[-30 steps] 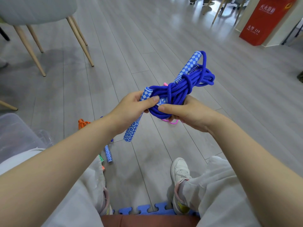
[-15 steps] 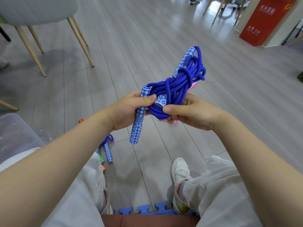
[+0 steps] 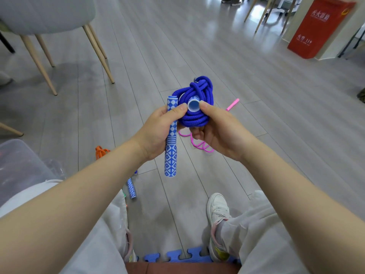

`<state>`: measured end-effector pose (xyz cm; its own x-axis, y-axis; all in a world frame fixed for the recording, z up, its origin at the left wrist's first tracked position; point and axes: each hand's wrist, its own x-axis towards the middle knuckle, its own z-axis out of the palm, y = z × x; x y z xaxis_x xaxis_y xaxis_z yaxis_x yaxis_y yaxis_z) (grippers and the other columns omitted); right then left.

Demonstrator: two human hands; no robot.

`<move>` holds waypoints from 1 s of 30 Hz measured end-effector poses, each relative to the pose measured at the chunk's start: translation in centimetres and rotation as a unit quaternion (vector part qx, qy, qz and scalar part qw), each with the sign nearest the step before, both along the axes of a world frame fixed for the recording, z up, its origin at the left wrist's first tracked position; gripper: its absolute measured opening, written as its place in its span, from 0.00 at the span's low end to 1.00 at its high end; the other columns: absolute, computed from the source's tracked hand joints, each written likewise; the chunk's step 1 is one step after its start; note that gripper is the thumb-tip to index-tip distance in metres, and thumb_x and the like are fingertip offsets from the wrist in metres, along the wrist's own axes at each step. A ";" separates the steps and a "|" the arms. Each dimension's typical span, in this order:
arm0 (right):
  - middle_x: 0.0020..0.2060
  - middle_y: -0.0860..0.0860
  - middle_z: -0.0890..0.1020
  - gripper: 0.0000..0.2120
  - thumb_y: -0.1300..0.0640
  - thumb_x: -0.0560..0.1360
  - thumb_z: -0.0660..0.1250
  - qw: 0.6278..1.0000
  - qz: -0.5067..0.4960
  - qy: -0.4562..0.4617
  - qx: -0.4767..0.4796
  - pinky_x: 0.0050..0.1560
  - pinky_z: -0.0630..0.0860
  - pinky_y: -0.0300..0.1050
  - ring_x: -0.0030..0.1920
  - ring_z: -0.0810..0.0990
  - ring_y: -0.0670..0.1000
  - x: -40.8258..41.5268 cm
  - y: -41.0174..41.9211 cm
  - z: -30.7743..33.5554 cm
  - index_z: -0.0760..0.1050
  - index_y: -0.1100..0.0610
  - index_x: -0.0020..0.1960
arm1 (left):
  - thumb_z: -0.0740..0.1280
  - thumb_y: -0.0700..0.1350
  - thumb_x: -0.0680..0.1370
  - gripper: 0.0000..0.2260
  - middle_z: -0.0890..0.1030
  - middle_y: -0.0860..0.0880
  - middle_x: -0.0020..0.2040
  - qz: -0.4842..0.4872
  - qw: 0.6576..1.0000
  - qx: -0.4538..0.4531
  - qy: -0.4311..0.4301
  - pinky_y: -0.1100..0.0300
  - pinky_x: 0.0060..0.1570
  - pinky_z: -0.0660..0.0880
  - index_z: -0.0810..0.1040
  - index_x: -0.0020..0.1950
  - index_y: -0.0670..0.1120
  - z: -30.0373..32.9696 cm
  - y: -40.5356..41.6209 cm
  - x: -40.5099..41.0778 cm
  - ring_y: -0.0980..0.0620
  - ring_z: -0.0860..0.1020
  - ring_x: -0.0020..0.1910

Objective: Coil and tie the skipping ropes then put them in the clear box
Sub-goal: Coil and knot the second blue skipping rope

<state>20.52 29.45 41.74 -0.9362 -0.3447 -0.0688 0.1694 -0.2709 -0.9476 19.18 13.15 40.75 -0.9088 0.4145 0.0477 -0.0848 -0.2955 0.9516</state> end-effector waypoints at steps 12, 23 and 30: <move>0.43 0.58 0.78 0.13 0.60 0.72 0.63 0.985 0.103 0.018 0.135 0.39 0.71 0.45 0.42 0.74 0.56 1.4 1.7 -0.3 0.76 0.67 0.53 | 0.63 0.57 0.76 0.15 0.82 0.46 0.58 -0.068 0.986 0.022 -0.153 0.50 0.52 0.79 0.78 0.59 0.52 0.6 -2.2 -1.8 0.45 0.82 0.55; 0.40 0.52 0.82 0.08 0.56 0.81 0.63 0.944 0.154 -0.070 0.282 0.38 0.81 0.49 0.36 0.80 0.57 1.3 2.1 -1.0 0.80 0.49 0.54 | 0.63 0.39 0.79 0.05 0.82 0.47 0.44 0.242 0.953 -0.116 -0.139 0.62 0.39 0.79 0.75 0.53 0.46 -2.5 -2.2 -4.4 0.54 0.81 0.38; 0.49 0.58 0.81 0.11 0.60 0.82 0.60 0.970 0.025 -0.130 0.203 0.53 0.82 0.54 0.41 0.81 0.56 0.8 0.9 -1.6 0.74 0.59 0.63 | 0.65 0.37 0.79 0.02 0.80 0.45 0.48 0.211 0.963 -0.117 -0.118 0.60 0.48 0.79 0.75 0.51 0.43 -2.7 -2.0 -4.0 0.51 0.82 0.45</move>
